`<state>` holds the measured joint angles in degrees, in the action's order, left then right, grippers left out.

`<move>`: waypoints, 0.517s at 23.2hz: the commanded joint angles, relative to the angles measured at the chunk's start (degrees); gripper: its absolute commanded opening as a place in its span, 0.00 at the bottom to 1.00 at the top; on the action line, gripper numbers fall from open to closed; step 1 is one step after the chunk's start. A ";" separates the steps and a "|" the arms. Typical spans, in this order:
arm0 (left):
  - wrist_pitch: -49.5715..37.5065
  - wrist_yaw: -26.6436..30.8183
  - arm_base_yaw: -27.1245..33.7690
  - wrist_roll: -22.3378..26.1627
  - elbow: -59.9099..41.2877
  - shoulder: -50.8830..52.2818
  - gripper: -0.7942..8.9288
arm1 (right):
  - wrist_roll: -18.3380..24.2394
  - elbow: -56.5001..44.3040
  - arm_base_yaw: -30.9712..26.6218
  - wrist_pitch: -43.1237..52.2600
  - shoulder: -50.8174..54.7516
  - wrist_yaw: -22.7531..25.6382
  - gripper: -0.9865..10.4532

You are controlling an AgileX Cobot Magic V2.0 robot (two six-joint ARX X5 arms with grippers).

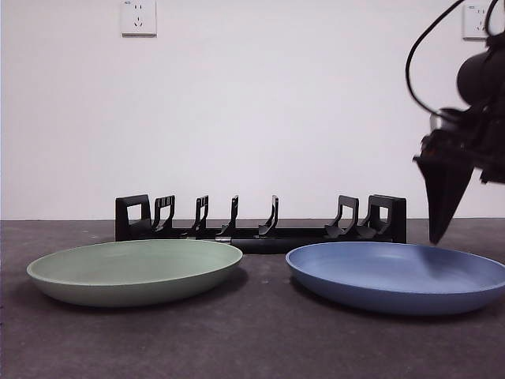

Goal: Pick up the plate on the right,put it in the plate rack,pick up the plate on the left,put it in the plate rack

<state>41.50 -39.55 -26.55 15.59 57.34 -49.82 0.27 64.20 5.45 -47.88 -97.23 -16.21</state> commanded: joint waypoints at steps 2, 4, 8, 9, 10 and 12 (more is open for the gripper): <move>-0.37 2.34 -0.52 1.57 0.20 -0.04 0.73 | 0.13 -0.15 0.63 0.61 -2.29 0.81 0.39; -0.39 3.82 -0.55 2.12 0.20 -0.04 0.73 | 0.13 -0.15 0.63 1.05 -3.08 0.83 0.32; -0.35 7.15 -0.68 2.71 0.20 -0.07 0.73 | 0.24 -0.15 0.63 1.64 -3.87 1.42 0.19; -0.35 7.78 -0.81 2.71 0.20 -0.07 0.73 | 0.44 -0.15 0.63 1.68 -3.91 2.01 0.16; -0.35 8.46 -0.92 2.80 0.20 -0.07 0.73 | 0.76 -0.15 0.63 1.77 -3.96 2.40 0.13; -0.33 10.01 -1.25 3.23 0.20 -0.13 0.73 | 1.51 -0.15 0.63 2.10 -3.98 2.86 0.07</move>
<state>41.52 -29.95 -27.51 17.67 57.34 -49.89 0.91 64.20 6.02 -46.09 -100.55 -13.56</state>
